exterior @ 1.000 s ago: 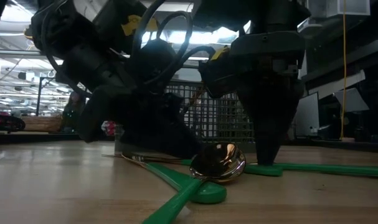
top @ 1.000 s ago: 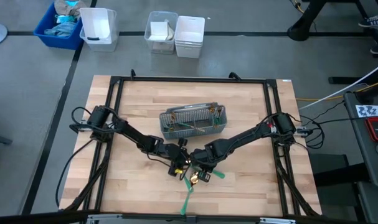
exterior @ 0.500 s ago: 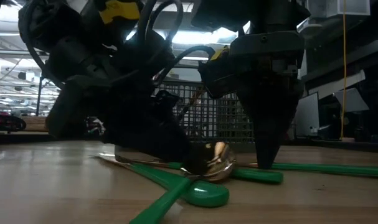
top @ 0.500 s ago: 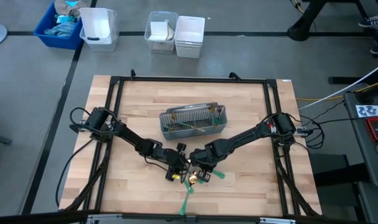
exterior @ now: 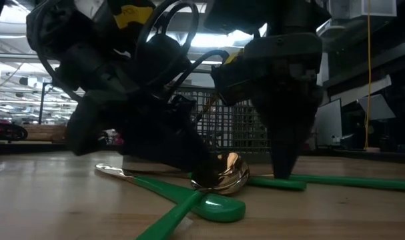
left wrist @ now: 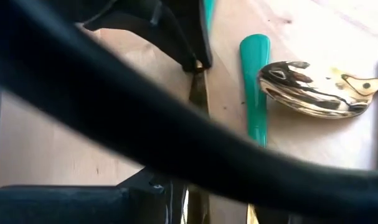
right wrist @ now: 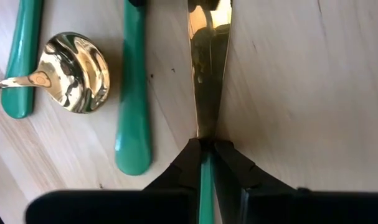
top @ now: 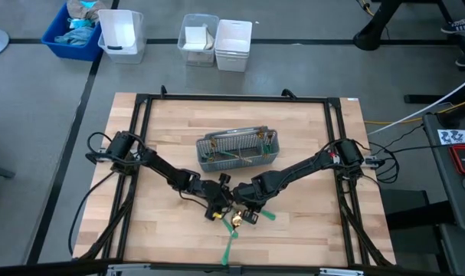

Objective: Sort silverware
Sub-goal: Put the green knife in the gray silverware basket

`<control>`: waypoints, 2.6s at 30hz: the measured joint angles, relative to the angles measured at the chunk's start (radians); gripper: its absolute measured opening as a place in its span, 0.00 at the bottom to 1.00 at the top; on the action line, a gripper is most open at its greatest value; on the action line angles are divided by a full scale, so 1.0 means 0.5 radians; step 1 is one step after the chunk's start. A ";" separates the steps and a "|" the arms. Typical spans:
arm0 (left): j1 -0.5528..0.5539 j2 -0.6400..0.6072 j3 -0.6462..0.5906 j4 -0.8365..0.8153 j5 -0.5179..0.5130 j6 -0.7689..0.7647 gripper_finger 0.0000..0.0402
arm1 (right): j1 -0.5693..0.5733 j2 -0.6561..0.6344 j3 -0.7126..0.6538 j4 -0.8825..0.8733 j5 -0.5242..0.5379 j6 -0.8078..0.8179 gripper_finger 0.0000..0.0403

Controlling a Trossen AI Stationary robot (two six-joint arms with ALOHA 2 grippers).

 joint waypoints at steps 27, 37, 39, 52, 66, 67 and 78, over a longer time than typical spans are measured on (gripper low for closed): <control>-0.088 -0.022 0.000 0.059 -0.028 0.017 0.34 | -0.021 0.000 0.050 0.043 -0.035 -0.051 0.08; -0.104 -0.251 0.010 -0.202 -0.193 -0.032 0.34 | -0.021 -0.001 0.051 0.059 -0.035 -0.056 0.08; -0.108 -0.374 0.010 -0.395 -0.215 -0.086 0.34 | -0.021 -0.001 0.051 0.070 -0.035 -0.058 0.08; -0.230 -1.077 -0.002 -1.203 -0.247 -0.367 0.34 | -0.022 -0.004 0.052 0.152 -0.033 -0.115 0.08; -0.543 -1.498 -0.002 -1.668 -0.798 -0.604 0.34 | -0.089 -0.004 0.052 0.246 0.006 -0.203 0.08; -0.562 -1.505 -0.002 -1.697 -0.829 -0.634 0.34 | -0.093 -0.004 0.052 0.246 0.010 -0.206 0.08; -0.784 -1.518 -0.003 -1.963 -1.158 -0.853 0.34 | -0.153 -0.008 0.053 0.259 0.010 -0.265 0.08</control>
